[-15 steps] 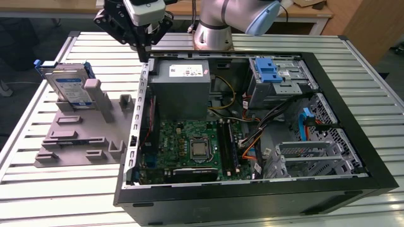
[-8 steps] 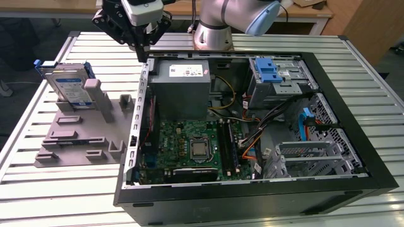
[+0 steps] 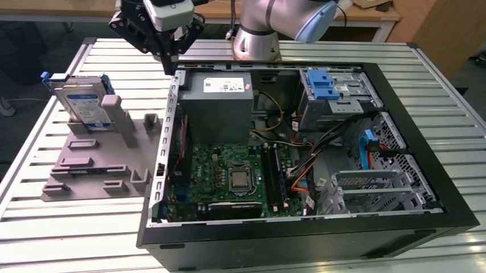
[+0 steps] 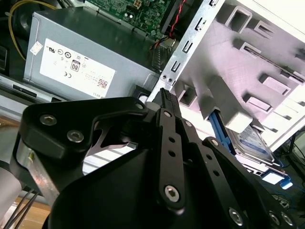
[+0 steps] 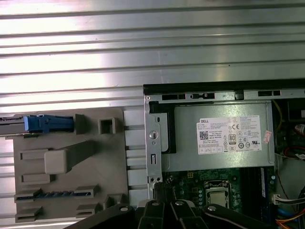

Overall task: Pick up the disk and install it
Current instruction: 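Reach for the disk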

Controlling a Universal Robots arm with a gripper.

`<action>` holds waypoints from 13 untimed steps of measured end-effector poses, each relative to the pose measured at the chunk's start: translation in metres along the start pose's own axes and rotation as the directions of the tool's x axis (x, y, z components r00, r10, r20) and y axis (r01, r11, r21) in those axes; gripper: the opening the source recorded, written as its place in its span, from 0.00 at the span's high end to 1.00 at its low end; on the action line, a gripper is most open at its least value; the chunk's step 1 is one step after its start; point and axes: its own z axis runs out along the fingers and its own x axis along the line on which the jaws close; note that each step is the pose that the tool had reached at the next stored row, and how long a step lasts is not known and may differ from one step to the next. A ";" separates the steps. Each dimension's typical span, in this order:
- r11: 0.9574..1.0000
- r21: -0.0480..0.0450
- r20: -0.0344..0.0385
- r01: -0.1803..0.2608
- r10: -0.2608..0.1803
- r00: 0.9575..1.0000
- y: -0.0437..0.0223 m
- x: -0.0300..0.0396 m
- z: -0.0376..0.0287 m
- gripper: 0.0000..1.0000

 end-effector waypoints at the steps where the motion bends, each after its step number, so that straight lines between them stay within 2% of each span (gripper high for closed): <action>1: 1.000 0.000 0.000 0.000 0.000 1.000 0.0000 0.0003 0.0000 0.89; 13: 1.000 0.000 0.000 0.000 0.000 1.000 -0.0003 0.0039 0.0000 0.89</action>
